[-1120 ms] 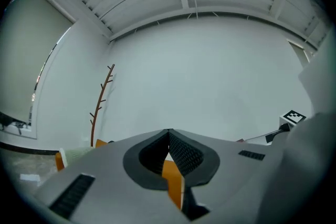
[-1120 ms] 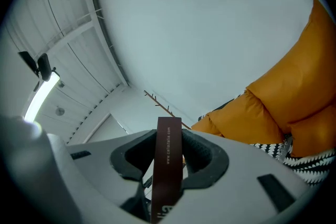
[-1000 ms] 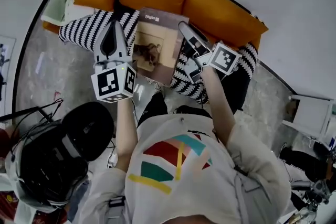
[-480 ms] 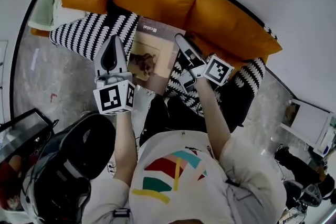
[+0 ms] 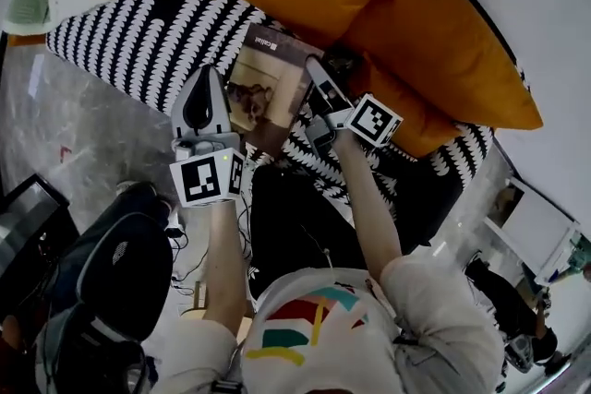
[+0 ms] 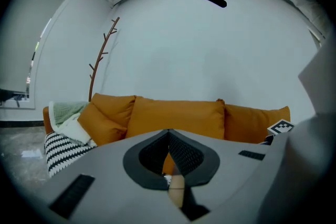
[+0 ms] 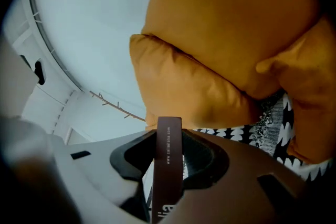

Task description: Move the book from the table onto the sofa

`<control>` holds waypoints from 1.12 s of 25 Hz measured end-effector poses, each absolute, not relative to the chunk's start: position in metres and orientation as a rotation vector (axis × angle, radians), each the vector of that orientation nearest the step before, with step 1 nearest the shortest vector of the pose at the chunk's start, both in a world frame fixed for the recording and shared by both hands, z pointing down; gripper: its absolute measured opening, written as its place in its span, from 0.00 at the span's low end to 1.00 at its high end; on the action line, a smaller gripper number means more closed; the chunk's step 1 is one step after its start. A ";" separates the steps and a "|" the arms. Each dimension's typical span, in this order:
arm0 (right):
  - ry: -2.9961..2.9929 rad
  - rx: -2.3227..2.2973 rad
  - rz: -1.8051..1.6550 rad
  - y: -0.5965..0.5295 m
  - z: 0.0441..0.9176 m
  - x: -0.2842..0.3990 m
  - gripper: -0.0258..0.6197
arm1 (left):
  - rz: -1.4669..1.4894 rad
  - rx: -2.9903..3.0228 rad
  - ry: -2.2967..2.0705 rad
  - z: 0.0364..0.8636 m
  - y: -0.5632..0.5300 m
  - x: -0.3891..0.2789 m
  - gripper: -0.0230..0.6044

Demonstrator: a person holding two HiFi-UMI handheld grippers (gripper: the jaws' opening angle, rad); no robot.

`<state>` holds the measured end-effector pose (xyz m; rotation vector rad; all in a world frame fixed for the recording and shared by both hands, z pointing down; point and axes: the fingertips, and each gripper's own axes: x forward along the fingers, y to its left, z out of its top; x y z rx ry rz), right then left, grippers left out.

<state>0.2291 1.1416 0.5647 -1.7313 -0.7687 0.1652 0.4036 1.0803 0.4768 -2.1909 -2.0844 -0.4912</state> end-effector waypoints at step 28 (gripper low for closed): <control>-1.249 -2.000 -0.851 1.184 0.620 0.214 0.32 | -0.339 -2.196 -2.111 0.440 1.127 0.426 0.05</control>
